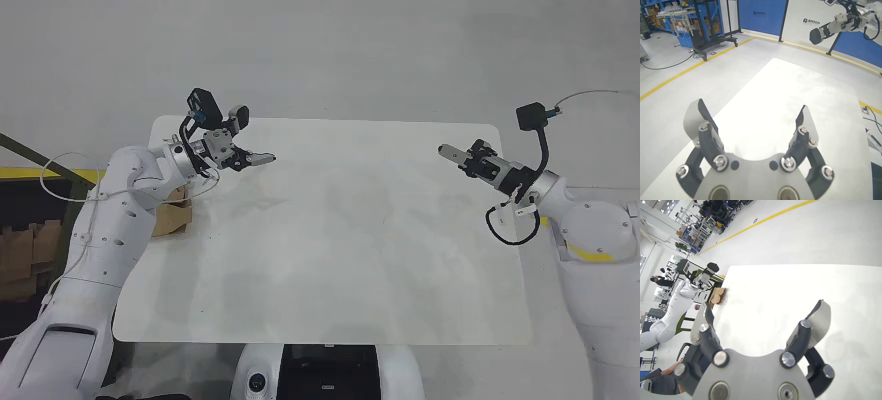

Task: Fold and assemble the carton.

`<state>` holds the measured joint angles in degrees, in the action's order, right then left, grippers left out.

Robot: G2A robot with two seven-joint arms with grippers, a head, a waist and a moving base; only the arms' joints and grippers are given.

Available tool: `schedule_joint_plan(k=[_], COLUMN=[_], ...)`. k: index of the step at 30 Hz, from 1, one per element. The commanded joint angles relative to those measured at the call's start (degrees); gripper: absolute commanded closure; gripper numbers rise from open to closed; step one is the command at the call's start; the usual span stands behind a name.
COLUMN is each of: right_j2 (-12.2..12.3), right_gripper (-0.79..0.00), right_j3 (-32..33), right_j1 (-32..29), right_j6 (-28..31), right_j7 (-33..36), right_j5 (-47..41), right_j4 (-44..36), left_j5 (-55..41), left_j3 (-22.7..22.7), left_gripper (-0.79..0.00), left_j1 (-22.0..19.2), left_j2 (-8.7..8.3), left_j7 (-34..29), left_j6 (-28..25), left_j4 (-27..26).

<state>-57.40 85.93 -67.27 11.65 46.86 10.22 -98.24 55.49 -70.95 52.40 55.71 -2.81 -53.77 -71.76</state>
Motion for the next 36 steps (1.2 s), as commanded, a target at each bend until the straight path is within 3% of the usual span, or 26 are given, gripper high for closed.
schedule_joint_plan(k=[1, 29, 36], right_j2=[0.0, 0.0, 0.0], right_gripper=[-0.784, -0.785, -0.785], right_j3=[0.0, 0.0, 0.0], right_j1=[0.0, 0.0, 0.0], right_j6=[0.0, 0.0, 0.0], right_j7=[0.0, 0.0, 0.0], right_j5=[0.0, 0.0, 0.0], right_j4=[0.0, 0.0, 0.0], left_j5=[0.0, 0.0, -4.03], left_j3=[0.0, 0.0, -4.13], left_gripper=[-0.784, -0.784, -0.785], left_j1=[0.0, 0.0, 4.63], left_j2=[0.0, 0.0, -1.11], left_j7=[0.0, 0.0, -2.7], left_j6=[0.0, 0.0, -0.15], left_j4=[0.0, 0.0, -5.04])
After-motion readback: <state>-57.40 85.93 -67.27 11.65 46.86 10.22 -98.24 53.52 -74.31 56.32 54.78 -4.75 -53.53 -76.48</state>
